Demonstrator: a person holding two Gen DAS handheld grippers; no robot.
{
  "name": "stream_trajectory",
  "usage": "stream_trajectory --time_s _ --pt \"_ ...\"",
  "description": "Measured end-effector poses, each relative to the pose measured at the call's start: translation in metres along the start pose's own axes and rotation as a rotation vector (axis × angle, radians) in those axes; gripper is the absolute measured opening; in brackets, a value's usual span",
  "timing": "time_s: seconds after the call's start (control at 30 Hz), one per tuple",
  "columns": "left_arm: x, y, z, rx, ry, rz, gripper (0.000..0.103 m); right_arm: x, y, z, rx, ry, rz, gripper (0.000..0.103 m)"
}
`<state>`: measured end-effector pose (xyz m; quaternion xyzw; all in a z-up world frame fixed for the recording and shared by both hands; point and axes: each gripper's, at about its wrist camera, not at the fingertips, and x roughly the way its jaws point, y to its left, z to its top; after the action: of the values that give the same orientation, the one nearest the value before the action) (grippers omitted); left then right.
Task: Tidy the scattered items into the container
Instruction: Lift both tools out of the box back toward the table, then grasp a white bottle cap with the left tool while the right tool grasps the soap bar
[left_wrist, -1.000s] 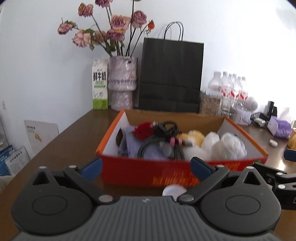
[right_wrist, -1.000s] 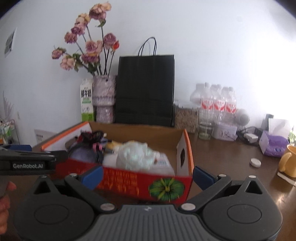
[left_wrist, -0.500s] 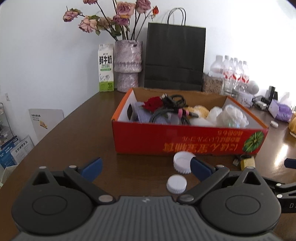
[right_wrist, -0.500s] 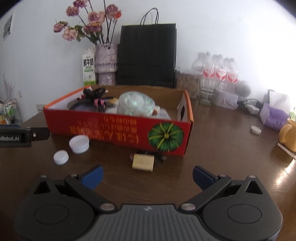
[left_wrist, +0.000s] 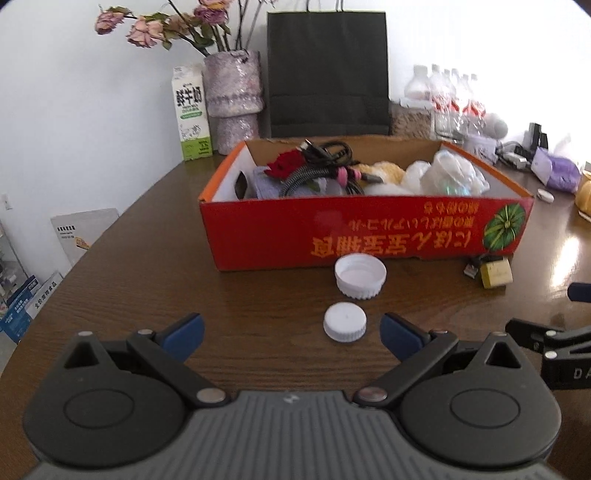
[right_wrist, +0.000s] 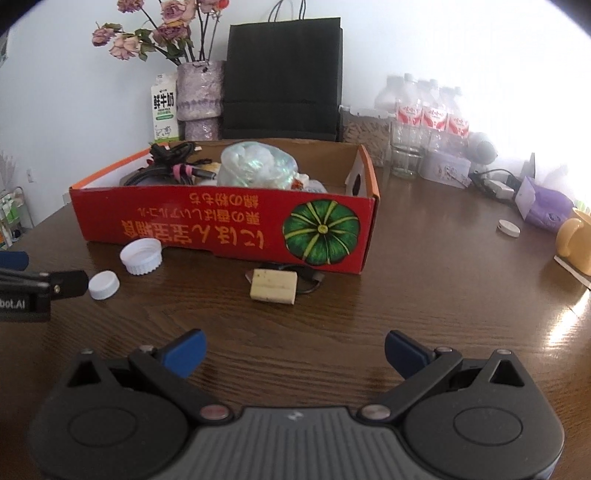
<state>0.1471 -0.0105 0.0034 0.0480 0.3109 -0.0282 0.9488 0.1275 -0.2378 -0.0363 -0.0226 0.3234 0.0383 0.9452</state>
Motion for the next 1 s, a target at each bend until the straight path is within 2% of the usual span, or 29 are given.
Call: stream_trajectory --time_s 0.13,0.53,0.6,0.7,0.77,0.83,1.0 --pt "0.004 -0.003 -0.001 0.016 0.013 -0.005 0.102 0.001 -0.001 0.000 0.006 -0.001 0.002 0.103" --pt "0.023 -0.007 0.002 0.011 0.057 -0.040 0.069 0.004 -0.001 0.001 0.009 0.014 -0.014 0.103" --pt "0.024 -0.008 0.002 0.005 0.056 -0.047 0.068 0.005 -0.001 0.001 0.011 0.016 -0.013 0.103" --pt "0.024 -0.007 0.003 -0.012 0.057 -0.066 0.055 0.005 -0.002 0.001 0.015 0.016 -0.012 0.103" --pt "0.024 -0.008 0.003 -0.010 0.049 -0.068 0.036 0.005 -0.003 0.001 0.019 0.013 -0.007 0.103" --pt "0.023 -0.009 0.003 -0.009 0.045 -0.078 0.029 0.004 -0.003 0.002 0.028 -0.001 -0.001 0.103" --pt "0.018 -0.008 0.005 -0.016 0.022 -0.080 0.028 0.008 0.000 0.012 0.013 -0.020 -0.010 0.102"
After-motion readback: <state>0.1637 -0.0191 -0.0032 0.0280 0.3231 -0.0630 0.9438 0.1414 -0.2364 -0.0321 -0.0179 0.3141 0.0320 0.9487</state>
